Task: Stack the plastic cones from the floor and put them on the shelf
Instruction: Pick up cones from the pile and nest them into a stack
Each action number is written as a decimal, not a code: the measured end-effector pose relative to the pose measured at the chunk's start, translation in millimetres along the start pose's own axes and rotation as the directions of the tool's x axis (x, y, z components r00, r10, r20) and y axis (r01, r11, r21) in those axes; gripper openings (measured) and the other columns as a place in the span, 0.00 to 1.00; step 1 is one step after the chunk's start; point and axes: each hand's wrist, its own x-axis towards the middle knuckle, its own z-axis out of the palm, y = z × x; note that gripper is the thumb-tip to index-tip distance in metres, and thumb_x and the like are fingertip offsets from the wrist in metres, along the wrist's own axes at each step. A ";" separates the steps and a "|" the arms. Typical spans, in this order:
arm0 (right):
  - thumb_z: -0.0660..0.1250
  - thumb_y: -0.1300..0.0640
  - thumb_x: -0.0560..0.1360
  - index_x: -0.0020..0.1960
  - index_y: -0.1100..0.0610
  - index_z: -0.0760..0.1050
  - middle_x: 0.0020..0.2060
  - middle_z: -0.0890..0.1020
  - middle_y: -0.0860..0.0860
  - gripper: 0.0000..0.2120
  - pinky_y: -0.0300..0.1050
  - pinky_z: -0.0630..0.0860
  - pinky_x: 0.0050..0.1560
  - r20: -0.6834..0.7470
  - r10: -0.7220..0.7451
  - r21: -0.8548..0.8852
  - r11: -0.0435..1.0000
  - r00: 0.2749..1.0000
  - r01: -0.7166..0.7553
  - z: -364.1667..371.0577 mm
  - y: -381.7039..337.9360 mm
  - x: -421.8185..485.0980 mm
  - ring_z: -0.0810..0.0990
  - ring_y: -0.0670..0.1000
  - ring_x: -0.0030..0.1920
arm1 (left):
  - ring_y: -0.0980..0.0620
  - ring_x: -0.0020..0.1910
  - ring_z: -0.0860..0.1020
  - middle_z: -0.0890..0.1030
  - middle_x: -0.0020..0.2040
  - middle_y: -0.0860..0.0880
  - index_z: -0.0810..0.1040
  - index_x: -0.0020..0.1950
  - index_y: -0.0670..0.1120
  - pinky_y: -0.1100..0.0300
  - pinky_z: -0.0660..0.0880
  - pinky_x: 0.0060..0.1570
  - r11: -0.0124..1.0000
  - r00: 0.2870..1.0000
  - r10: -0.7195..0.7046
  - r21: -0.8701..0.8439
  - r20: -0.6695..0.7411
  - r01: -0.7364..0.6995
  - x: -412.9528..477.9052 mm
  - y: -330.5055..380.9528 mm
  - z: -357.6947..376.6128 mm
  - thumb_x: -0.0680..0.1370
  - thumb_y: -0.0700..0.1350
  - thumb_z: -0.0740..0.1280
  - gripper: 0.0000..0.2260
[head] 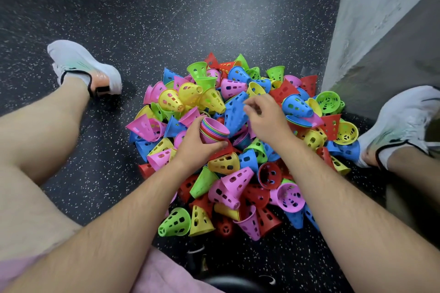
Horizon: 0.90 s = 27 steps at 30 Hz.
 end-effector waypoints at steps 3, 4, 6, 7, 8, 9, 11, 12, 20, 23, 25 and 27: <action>0.65 0.59 0.78 0.47 0.55 0.77 0.44 0.77 0.52 0.03 0.41 0.71 0.51 -0.153 -0.105 0.096 0.988 0.983 0.121 -3.9 -21.2 3.7 0.73 0.47 0.46 | 0.66 0.51 0.77 0.78 0.59 0.51 0.68 0.73 0.49 0.80 0.70 0.44 1.000 1.000 0.006 -0.010 0.002 -0.006 -0.3 1.4 0.9 0.71 0.45 0.81 0.35; 0.66 0.60 0.78 0.47 0.55 0.78 0.44 0.77 0.51 0.02 0.41 0.72 0.51 -0.154 -0.142 0.114 0.980 0.978 0.161 -2.9 -26.4 4.0 0.74 0.47 0.47 | 0.66 0.51 0.77 0.78 0.59 0.51 0.68 0.72 0.49 0.80 0.70 0.44 1.000 1.000 0.006 -0.017 -0.002 -0.006 -0.6 2.1 0.9 0.71 0.45 0.81 0.34; 0.68 0.58 0.76 0.49 0.53 0.80 0.45 0.76 0.45 0.04 0.40 0.75 0.50 -0.081 -0.189 0.173 0.964 0.979 0.201 0.3 -34.0 2.1 0.76 0.45 0.48 | 0.68 0.49 0.78 0.79 0.58 0.51 0.69 0.70 0.50 0.78 0.71 0.45 0.999 1.000 0.007 -0.046 -0.011 -0.007 -0.2 3.6 0.6 0.71 0.43 0.81 0.32; 0.68 0.58 0.76 0.51 0.53 0.80 0.46 0.76 0.43 0.05 0.37 0.75 0.50 -0.041 -0.183 0.204 0.961 0.982 0.188 1.4 -35.5 0.6 0.77 0.43 0.49 | 0.70 0.47 0.79 0.79 0.57 0.52 0.69 0.69 0.50 0.78 0.72 0.44 0.998 1.000 0.012 -0.059 -0.010 -0.013 0.4 4.6 1.2 0.71 0.41 0.81 0.31; 0.67 0.58 0.77 0.52 0.53 0.80 0.47 0.76 0.42 0.06 0.34 0.74 0.50 -0.033 -0.158 0.218 0.963 0.987 0.162 1.3 -35.1 -1.1 0.77 0.41 0.50 | 0.71 0.46 0.79 0.79 0.56 0.53 0.69 0.68 0.50 0.76 0.73 0.44 0.997 1.000 0.016 -0.070 -0.005 -0.016 1.3 5.5 2.1 0.71 0.41 0.80 0.31; 0.66 0.58 0.77 0.53 0.53 0.80 0.47 0.77 0.43 0.07 0.32 0.73 0.49 -0.056 -0.111 0.209 0.970 0.992 0.120 1.1 -31.5 -2.6 0.76 0.40 0.50 | 0.70 0.46 0.79 0.79 0.56 0.53 0.69 0.69 0.50 0.75 0.74 0.44 0.997 1.000 0.022 -0.081 -0.001 -0.022 2.5 6.8 3.9 0.71 0.41 0.80 0.31; 0.64 0.59 0.77 0.52 0.52 0.79 0.47 0.79 0.45 0.07 0.35 0.73 0.49 -0.082 0.009 0.149 0.989 0.997 0.003 -1.0 -20.4 -6.1 0.77 0.41 0.48 | 0.64 0.50 0.80 0.79 0.57 0.52 0.69 0.69 0.51 0.71 0.76 0.46 0.995 0.999 0.039 -0.092 0.001 -0.039 5.7 9.5 8.1 0.71 0.42 0.81 0.31; 0.64 0.59 0.77 0.51 0.52 0.78 0.45 0.80 0.46 0.06 0.38 0.74 0.48 -0.037 0.069 0.102 0.993 0.997 -0.065 -1.2 -13.6 -8.5 0.78 0.43 0.47 | 0.62 0.51 0.80 0.79 0.57 0.51 0.69 0.68 0.51 0.70 0.77 0.47 0.995 0.999 0.045 -0.092 0.001 -0.045 7.0 10.4 10.7 0.71 0.43 0.81 0.31; 0.68 0.46 0.77 0.54 0.52 0.80 0.47 0.83 0.47 0.11 0.49 0.78 0.51 0.394 0.316 -0.178 0.948 0.863 -0.265 51.8 7.7 -40.2 0.80 0.50 0.48 | 0.69 0.45 0.80 0.81 0.55 0.51 0.69 0.67 0.51 0.74 0.74 0.44 0.993 0.999 0.022 -0.118 -0.037 -0.027 4.4 10.8 9.5 0.71 0.39 0.80 0.30; 0.65 0.51 0.79 0.47 0.51 0.79 0.42 0.81 0.47 0.07 0.49 0.76 0.47 0.347 0.266 -0.124 0.964 0.900 -0.237 53.9 6.6 -37.9 0.78 0.51 0.46 | 0.71 0.43 0.80 0.80 0.53 0.54 0.68 0.66 0.51 0.76 0.73 0.43 0.991 0.998 0.004 -0.134 -0.059 -0.012 -2.4 8.5 1.9 0.71 0.39 0.81 0.30; 0.63 0.51 0.80 0.44 0.51 0.76 0.39 0.77 0.47 0.08 0.46 0.70 0.43 0.282 0.194 -0.035 0.981 0.939 -0.192 42.5 4.0 -33.1 0.75 0.49 0.42 | 0.69 0.44 0.81 0.81 0.53 0.55 0.68 0.66 0.53 0.75 0.74 0.44 0.988 0.997 -0.008 -0.155 -0.079 -0.005 -4.1 8.2 -1.1 0.71 0.41 0.81 0.31; 0.61 0.51 0.82 0.47 0.51 0.76 0.44 0.76 0.48 0.08 0.43 0.68 0.45 0.175 0.144 0.028 0.988 0.974 -0.151 27.2 1.4 -28.0 0.74 0.47 0.44 | 0.65 0.45 0.81 0.81 0.53 0.54 0.68 0.68 0.54 0.75 0.74 0.44 0.984 0.995 -0.024 -0.178 -0.099 0.006 -3.6 8.9 -3.5 0.71 0.39 0.80 0.32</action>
